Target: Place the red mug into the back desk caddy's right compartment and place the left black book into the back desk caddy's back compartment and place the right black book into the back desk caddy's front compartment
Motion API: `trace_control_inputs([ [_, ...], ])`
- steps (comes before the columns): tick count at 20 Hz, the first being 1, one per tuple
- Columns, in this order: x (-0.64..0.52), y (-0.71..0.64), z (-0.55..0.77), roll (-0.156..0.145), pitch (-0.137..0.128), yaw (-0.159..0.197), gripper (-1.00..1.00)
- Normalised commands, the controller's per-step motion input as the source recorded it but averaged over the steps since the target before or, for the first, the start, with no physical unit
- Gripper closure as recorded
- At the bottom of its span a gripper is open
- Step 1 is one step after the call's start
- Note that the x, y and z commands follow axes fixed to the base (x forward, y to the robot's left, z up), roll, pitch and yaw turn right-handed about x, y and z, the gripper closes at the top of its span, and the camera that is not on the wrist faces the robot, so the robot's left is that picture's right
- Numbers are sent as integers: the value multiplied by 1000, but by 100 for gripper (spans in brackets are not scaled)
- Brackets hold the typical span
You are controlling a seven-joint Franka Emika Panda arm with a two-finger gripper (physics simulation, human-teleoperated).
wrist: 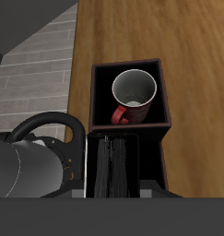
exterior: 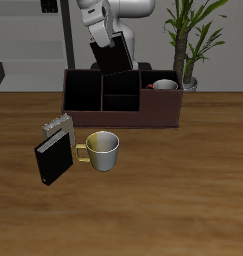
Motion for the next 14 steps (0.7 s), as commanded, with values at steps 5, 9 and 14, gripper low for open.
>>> trace_control_inputs([
  [5, -2, 0, -97, -2, 9, 1, 100],
  [9, -13, -20, -175, -3, 44, -12, 100],
  [14, 3, -7, -176, -10, 37, -13, 100],
])
